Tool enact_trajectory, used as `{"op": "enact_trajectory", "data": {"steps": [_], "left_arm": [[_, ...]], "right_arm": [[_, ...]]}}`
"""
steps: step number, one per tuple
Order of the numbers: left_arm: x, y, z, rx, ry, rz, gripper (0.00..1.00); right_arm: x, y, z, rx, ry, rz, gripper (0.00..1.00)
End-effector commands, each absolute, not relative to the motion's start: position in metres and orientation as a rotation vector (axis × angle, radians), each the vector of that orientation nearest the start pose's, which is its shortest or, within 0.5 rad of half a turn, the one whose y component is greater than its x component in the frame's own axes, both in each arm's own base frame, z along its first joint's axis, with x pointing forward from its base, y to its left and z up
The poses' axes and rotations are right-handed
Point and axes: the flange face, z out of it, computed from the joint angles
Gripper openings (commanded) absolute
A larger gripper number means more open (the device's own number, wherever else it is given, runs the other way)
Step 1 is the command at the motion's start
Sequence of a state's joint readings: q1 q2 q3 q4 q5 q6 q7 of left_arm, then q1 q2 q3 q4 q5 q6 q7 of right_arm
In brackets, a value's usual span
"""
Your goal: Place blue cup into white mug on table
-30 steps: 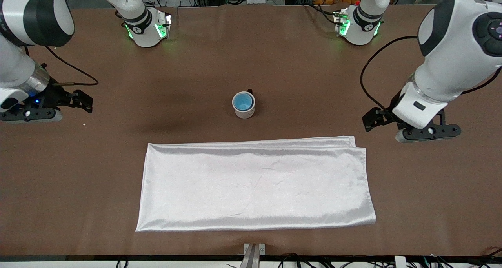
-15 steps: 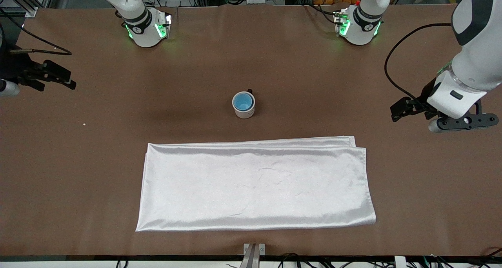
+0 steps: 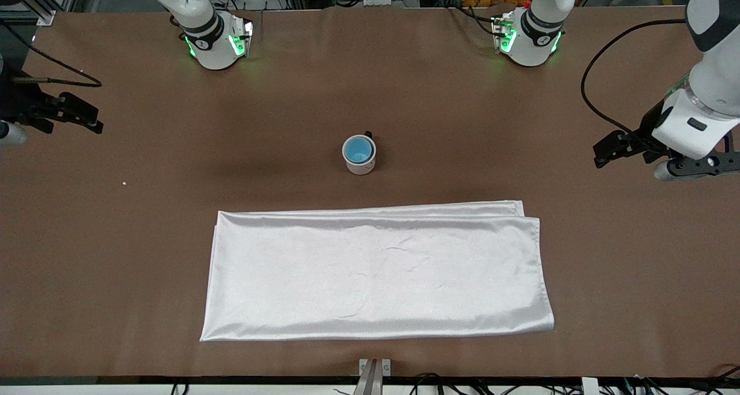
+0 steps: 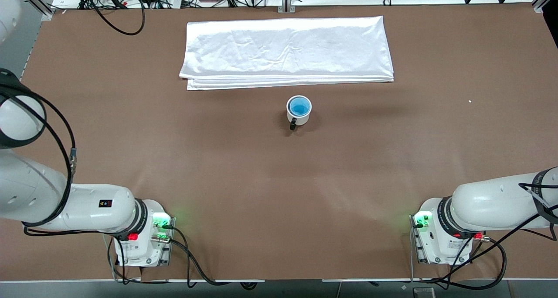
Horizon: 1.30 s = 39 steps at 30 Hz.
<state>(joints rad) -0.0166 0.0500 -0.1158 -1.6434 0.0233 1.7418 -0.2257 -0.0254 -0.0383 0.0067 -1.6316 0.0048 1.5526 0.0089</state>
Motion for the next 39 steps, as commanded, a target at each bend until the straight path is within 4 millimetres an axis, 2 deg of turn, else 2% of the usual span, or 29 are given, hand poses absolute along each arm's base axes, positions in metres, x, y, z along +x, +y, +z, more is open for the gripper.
{"op": "enact_trajectory", "data": {"steps": [1,17,24,34,39], "left_arm": [[0.562,-0.07,0.587,-3.118,-0.113,-0.112,1.0],[0.551,-0.075,0.61,-3.116,-0.102,-0.162,1.0],[0.55,-0.074,0.612,-3.115,-0.082,-0.167,1.0],[0.547,-0.074,0.62,-3.113,-0.086,-0.151,1.0],[0.546,-0.072,0.623,-3.112,-0.092,-0.139,1.0]], "right_arm": [[0.538,-0.005,0.619,-3.163,0.071,0.077,1.0],[0.536,-0.005,0.634,-3.169,0.072,0.05,1.0],[0.536,-0.005,0.635,-3.169,0.072,0.045,1.0],[0.537,-0.006,0.65,-3.169,0.075,-0.008,1.0],[0.539,-0.007,0.649,-3.168,0.078,-0.01,1.0]]}}
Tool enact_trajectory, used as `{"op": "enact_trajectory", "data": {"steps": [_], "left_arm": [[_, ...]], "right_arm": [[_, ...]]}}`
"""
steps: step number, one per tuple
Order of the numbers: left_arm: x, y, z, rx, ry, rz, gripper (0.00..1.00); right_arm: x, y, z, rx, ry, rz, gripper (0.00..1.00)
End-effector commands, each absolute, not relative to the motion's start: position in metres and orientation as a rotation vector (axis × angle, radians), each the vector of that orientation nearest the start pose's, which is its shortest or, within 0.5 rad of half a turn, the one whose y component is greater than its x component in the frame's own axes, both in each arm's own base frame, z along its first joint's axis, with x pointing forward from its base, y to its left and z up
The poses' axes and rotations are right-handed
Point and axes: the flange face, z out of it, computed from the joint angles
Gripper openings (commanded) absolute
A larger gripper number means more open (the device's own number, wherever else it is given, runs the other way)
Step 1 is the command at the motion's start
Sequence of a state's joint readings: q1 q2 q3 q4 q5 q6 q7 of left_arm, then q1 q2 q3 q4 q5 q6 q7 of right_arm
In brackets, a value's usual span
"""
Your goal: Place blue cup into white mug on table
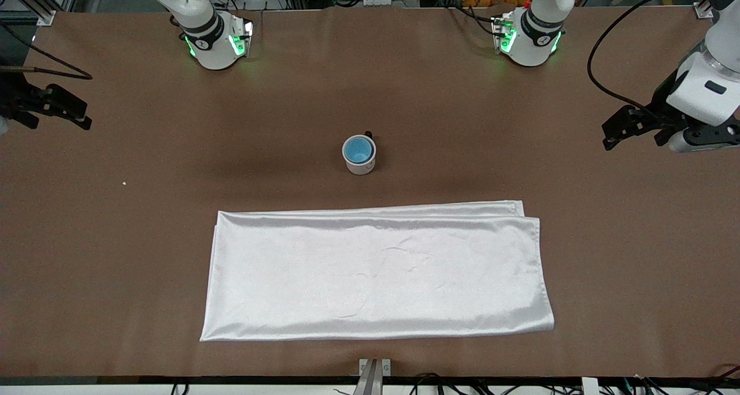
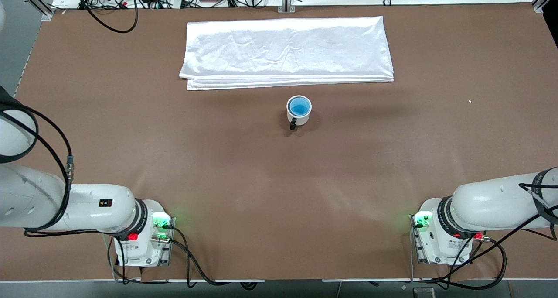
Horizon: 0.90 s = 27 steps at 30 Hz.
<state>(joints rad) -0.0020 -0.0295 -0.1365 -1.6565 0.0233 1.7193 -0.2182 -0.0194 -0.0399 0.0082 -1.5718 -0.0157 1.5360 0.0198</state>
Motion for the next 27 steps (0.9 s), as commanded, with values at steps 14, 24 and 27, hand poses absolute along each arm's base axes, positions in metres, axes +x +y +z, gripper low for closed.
{"op": "enact_trajectory", "data": {"steps": [14,24,27], "left_arm": [[0.5432,-0.0726,0.6275,-3.111,-0.088,-0.12,1.0],[0.5427,-0.0718,0.6319,-3.113,-0.091,-0.124,1.0],[0.5427,-0.0718,0.6319,-3.113,-0.091,-0.124,1.0]], "right_arm": [[0.5443,-0.0109,0.6519,-3.156,0.09,-0.078,1.0],[0.5424,-0.0108,0.6495,-3.155,0.083,-0.046,1.0],[0.5411,-0.0108,0.6484,-3.156,0.076,-0.027,1.0]]}}
